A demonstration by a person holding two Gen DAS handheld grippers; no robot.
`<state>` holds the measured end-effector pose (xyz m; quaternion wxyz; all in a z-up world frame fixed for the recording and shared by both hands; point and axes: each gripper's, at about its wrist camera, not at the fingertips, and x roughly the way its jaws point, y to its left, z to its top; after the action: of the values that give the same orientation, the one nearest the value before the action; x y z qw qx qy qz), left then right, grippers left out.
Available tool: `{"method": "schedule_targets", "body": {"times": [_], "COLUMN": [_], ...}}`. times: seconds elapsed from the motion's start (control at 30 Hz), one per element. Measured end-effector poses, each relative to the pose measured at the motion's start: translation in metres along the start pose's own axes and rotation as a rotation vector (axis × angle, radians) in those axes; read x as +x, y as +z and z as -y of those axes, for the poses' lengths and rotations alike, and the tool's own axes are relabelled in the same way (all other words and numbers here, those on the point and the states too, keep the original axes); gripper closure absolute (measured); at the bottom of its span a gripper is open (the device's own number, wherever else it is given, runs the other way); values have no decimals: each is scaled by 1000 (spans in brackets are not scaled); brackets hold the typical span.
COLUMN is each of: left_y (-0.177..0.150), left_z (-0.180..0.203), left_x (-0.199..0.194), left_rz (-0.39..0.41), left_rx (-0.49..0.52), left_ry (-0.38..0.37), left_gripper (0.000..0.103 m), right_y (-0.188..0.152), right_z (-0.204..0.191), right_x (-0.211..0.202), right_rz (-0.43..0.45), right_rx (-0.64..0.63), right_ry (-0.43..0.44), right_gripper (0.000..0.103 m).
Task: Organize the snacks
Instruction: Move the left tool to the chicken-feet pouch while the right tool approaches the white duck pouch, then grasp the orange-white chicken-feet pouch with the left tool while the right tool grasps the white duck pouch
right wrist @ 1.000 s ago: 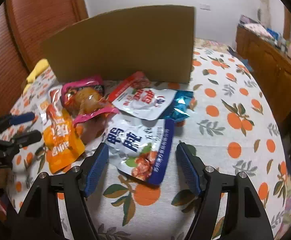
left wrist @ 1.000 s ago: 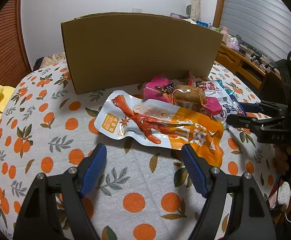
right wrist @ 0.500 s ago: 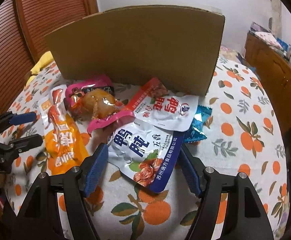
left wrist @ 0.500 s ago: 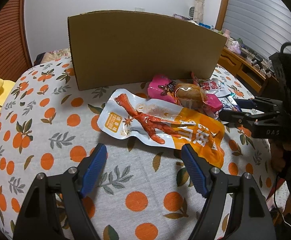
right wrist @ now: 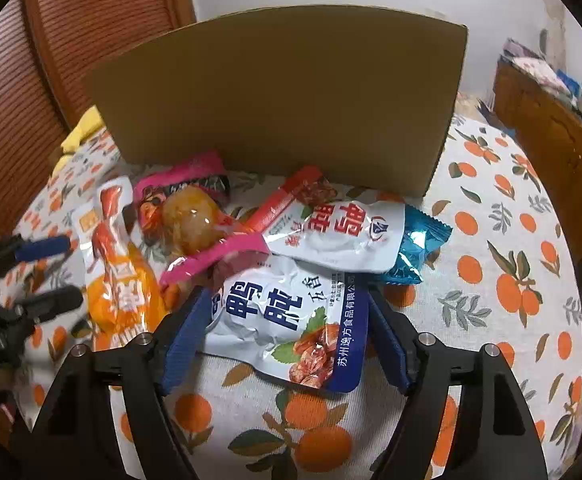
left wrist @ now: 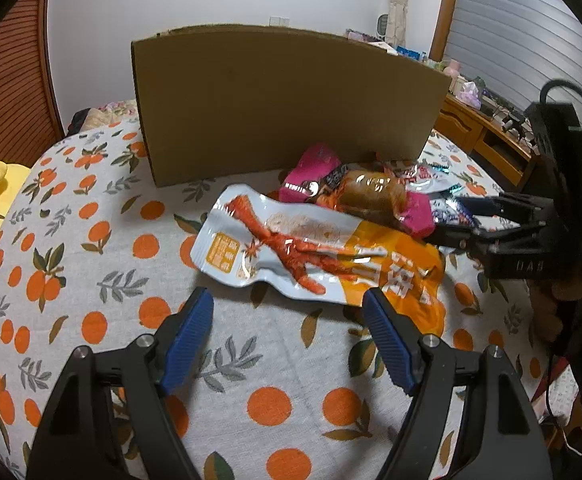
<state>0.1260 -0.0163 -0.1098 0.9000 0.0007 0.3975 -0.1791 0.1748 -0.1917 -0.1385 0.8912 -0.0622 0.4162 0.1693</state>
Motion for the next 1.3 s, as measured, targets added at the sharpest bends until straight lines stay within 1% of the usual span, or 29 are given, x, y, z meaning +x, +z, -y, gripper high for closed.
{"method": "schedule_targets", "body": {"times": [0.17, 0.3, 0.4, 0.47, 0.57, 0.6, 0.8, 1.0, 1.17, 1.23, 1.3], "left_y": [12, 25, 35, 39, 41, 39, 31, 18, 10, 7, 6], "left_z": [8, 23, 34, 36, 37, 36, 21, 4, -13, -20, -25], "left_x": [2, 8, 16, 21, 31, 35, 25, 9, -1, -7, -11], "left_rz": [12, 23, 20, 14, -22, -43, -63, -76, -82, -69, -58], "left_rx": [-14, 18, 46, 45, 61, 70, 72, 58, 5, -19, -44], "left_ry": [-11, 15, 72, 87, 135, 151, 147, 162, 151, 164, 160], "left_gripper": [25, 25, 25, 25, 25, 25, 25, 25, 24, 24, 24], "right_y": [-1, -2, -3, -3, -3, -4, -4, -4, -4, -4, -4], "right_z": [2, 2, 1, 1, 1, 1, 1, 1, 1, 1, 1], "right_x": [0, -1, -2, -1, -1, -1, -1, -1, -1, -1, -1], "right_rz": [1, 6, 6, 7, 7, 8, 8, 8, 9, 9, 9], "right_rx": [-5, 1, 1, 1, 0, 0, -1, -1, -1, -1, -1], "right_ry": [4, 10, 9, 9, 7, 6, 6, 6, 6, 6, 6], "right_gripper": [25, 26, 26, 26, 25, 25, 25, 25, 25, 25, 25]}}
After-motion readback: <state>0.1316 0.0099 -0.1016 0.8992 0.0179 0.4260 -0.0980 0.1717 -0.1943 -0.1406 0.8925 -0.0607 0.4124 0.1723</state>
